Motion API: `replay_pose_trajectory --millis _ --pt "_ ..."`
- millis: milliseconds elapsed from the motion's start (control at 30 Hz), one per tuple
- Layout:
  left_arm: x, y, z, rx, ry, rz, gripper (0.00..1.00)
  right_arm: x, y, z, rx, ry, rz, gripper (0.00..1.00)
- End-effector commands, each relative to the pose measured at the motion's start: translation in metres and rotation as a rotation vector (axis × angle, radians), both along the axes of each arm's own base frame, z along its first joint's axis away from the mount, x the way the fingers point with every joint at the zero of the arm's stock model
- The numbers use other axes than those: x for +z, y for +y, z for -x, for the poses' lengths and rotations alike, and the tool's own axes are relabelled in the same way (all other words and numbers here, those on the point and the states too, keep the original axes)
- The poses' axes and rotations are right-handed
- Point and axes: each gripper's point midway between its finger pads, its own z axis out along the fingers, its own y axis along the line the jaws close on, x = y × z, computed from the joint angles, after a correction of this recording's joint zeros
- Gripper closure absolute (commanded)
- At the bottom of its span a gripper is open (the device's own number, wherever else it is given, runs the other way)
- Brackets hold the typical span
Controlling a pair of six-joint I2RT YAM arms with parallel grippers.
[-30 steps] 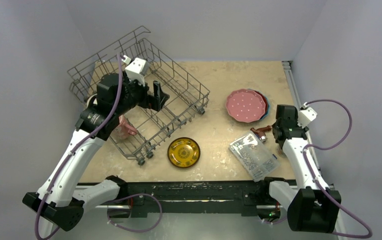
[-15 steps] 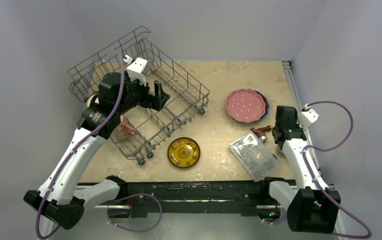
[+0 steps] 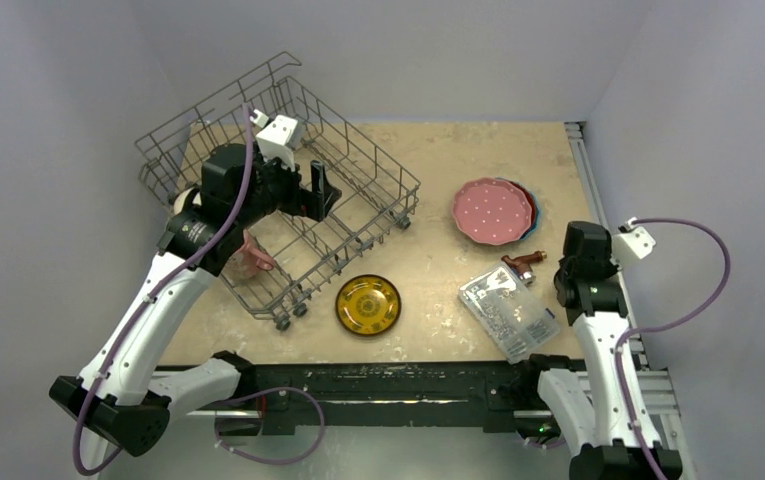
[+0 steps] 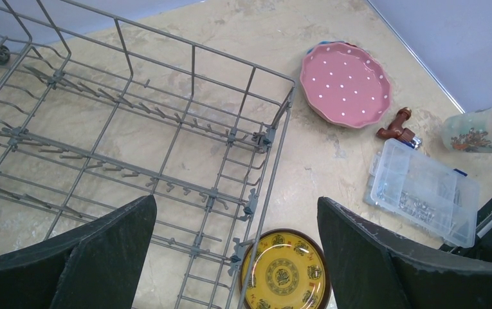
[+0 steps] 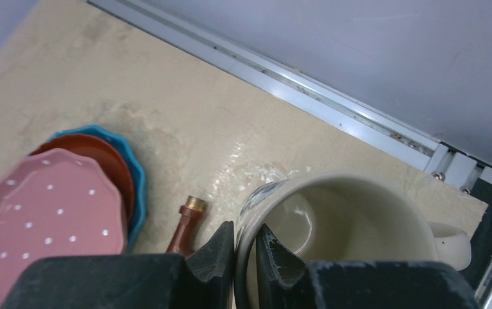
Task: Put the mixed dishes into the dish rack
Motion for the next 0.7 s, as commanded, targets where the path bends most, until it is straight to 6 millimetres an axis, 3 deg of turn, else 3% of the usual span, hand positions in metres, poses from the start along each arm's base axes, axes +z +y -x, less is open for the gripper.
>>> replay_pose_trajectory --millis 0,100,200,333,533,667 --pt "0.011 -0.004 -0.002 -0.010 -0.029 0.017 0.06 0.077 0.004 -0.022 0.061 -0.248 0.037 1.00" --pt "0.010 -0.005 -0.002 -0.011 -0.026 0.018 0.06 0.103 0.027 -0.037 0.219 -0.288 -0.006 1.00" --pt "0.010 -0.006 -0.001 -0.018 -0.020 0.025 0.06 0.146 0.068 -0.049 0.480 -0.456 -0.014 1.00" --pt "0.010 -0.008 -0.001 -0.022 -0.018 0.032 0.06 0.196 0.141 -0.049 0.888 -0.677 -0.056 1.00" --pt "0.011 -0.010 0.001 -0.035 -0.013 0.039 0.06 0.239 0.231 -0.042 1.333 -0.847 -0.347 1.00" --pt "0.012 -0.009 0.000 -0.032 -0.019 0.036 0.06 0.226 0.289 -0.056 1.430 -0.629 -0.551 1.00"
